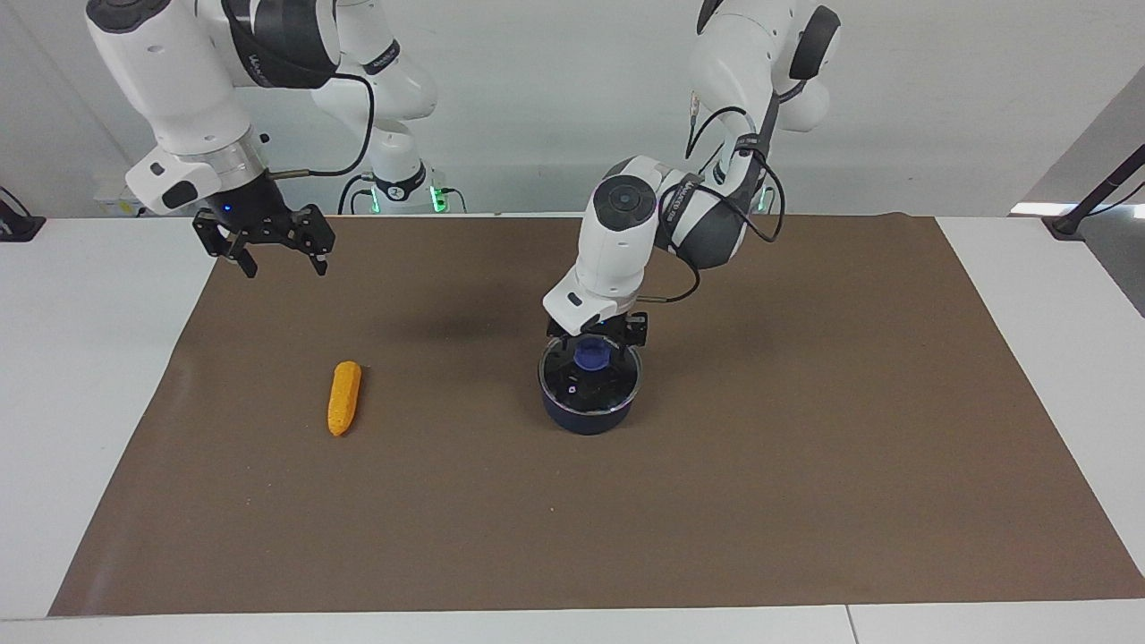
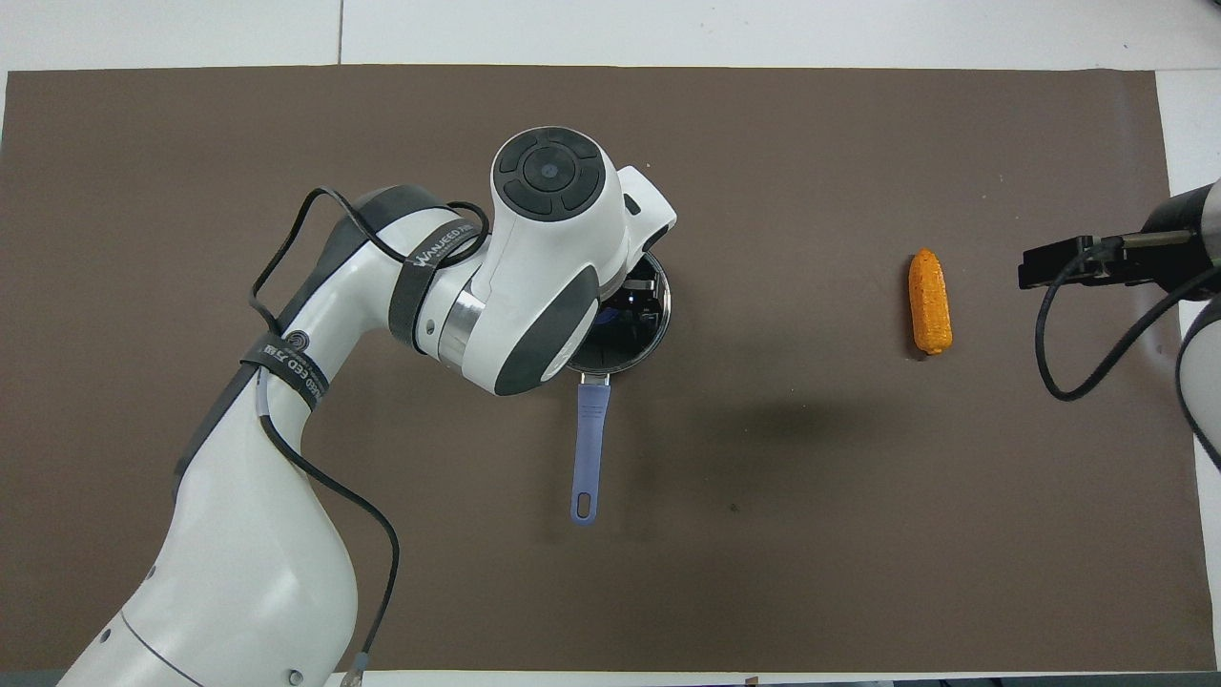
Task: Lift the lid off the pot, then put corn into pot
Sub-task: 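Grasp the lid knob with the left gripper while the right gripper grasps the corn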
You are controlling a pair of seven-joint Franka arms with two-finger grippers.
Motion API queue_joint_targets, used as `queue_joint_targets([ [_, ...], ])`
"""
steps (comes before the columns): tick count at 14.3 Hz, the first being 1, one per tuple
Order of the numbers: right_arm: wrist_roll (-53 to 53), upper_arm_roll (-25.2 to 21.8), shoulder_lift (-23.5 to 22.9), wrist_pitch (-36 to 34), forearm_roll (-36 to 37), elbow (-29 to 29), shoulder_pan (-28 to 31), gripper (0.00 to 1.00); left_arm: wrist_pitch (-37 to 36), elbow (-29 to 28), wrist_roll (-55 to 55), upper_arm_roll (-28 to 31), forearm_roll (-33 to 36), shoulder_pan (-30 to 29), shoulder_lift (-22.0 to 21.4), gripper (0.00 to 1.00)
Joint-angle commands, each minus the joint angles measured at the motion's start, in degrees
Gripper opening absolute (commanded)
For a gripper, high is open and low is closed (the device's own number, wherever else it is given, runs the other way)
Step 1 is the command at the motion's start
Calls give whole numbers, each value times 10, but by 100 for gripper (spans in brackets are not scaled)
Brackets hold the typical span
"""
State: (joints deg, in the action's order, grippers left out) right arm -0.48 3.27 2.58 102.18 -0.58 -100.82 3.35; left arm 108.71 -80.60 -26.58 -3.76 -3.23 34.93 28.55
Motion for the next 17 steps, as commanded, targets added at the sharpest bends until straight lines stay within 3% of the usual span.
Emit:
queue_joint_targets([
  [1, -18, 3, 13, 66, -9, -67, 4, 100, 8, 13, -12, 9, 11, 10, 7, 100],
  [4, -26, 3, -41, 150, -9, -96, -6, 100, 16, 12, -19, 9, 12, 15, 13, 100],
  [9, -63, 2, -110, 350, -9, -180, -7, 100, 17, 11, -20, 9, 13, 15, 13, 100],
  [13, -70, 2, -162, 377, -9, -194, 0, 100, 20, 9, -20, 9, 14, 15, 12, 99],
  [17, -81, 2, -161, 374, -9, -204, 3, 100, 24, 9, -20, 10, 22, 15, 12, 92],
])
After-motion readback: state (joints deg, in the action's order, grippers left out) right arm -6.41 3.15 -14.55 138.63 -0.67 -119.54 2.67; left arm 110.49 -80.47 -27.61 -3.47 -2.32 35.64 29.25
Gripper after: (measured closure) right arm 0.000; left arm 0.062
